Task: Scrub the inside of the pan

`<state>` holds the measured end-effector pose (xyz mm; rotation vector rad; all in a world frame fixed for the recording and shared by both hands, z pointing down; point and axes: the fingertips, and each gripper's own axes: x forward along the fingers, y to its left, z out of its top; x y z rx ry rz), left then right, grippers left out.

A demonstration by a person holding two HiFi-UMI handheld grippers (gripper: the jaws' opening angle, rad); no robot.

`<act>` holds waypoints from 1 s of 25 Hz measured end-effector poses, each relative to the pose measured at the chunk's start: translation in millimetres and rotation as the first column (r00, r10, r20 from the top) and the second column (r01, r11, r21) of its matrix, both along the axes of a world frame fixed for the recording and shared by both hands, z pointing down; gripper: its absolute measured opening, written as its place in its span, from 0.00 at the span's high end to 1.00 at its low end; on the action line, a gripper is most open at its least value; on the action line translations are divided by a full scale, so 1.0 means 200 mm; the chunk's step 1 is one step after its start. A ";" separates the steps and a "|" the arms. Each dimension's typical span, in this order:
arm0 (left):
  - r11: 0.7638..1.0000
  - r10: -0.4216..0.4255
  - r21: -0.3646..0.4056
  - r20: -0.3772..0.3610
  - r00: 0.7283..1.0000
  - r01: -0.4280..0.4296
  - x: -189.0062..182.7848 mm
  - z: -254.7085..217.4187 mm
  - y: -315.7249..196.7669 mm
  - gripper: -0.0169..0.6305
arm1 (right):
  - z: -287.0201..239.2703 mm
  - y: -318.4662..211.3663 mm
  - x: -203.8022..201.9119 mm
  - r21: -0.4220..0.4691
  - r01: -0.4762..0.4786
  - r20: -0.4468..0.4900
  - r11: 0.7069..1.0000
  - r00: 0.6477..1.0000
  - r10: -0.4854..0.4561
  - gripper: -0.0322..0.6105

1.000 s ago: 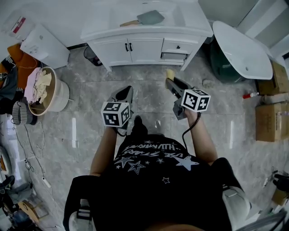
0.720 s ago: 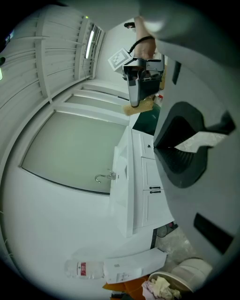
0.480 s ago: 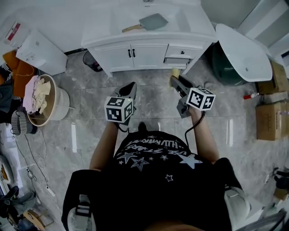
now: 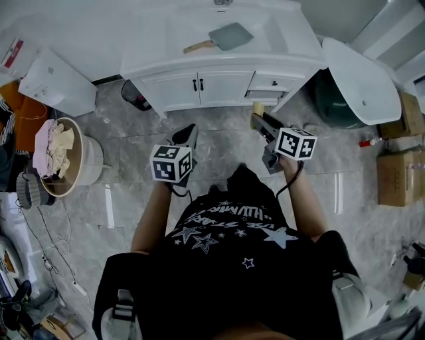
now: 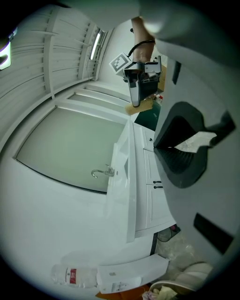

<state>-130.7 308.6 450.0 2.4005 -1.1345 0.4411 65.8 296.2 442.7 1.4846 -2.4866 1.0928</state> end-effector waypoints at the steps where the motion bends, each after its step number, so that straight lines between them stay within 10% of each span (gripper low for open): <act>1: 1.000 -0.001 -0.004 0.001 1.000 0.001 0.00 0.01 -0.03 0.96 | 0.01 -0.04 0.01 -0.002 -0.004 -0.001 1.000 1.000 0.004 0.72; 25: 0.990 -0.127 -0.053 0.065 0.990 0.131 0.28 0.06 -1.50 0.96 | 0.08 -1.81 0.27 -0.026 0.094 0.070 0.995 0.993 -0.092 0.72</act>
